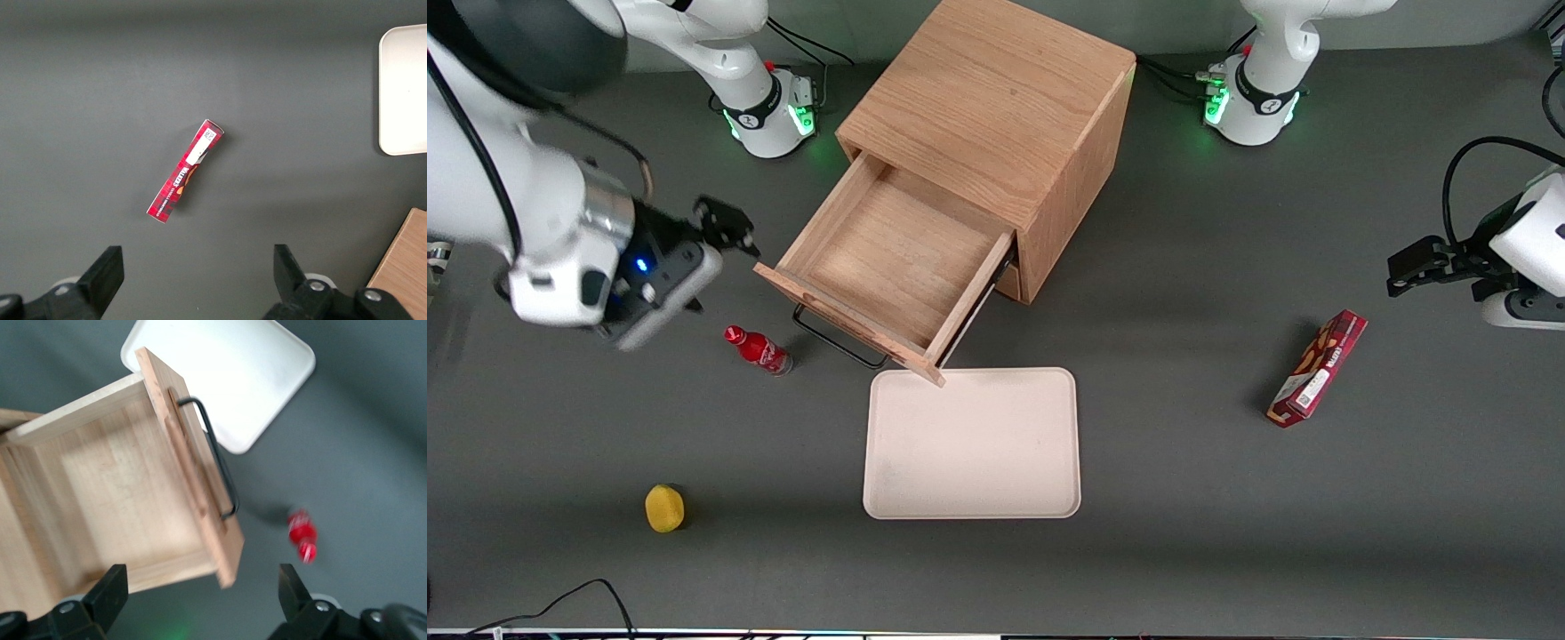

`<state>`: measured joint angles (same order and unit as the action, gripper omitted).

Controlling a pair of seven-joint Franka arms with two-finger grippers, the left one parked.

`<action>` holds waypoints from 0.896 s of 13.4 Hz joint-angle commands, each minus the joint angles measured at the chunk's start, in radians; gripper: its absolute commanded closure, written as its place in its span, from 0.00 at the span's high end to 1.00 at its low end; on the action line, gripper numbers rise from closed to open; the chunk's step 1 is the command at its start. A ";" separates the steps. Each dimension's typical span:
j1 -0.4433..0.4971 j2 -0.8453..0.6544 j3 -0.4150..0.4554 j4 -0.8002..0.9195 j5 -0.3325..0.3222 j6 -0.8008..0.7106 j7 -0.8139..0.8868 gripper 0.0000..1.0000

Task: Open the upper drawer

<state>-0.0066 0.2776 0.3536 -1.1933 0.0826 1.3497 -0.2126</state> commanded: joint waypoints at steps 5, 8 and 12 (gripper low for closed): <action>-0.021 -0.067 -0.074 -0.072 -0.079 -0.041 0.581 1.00; -0.026 -0.106 -0.128 -0.147 -0.084 -0.017 0.477 1.00; -0.027 -0.318 -0.188 -0.464 -0.072 0.185 0.400 1.00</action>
<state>-0.0368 0.1386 0.1805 -1.4191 0.0181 1.4265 0.2168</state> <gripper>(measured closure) 0.000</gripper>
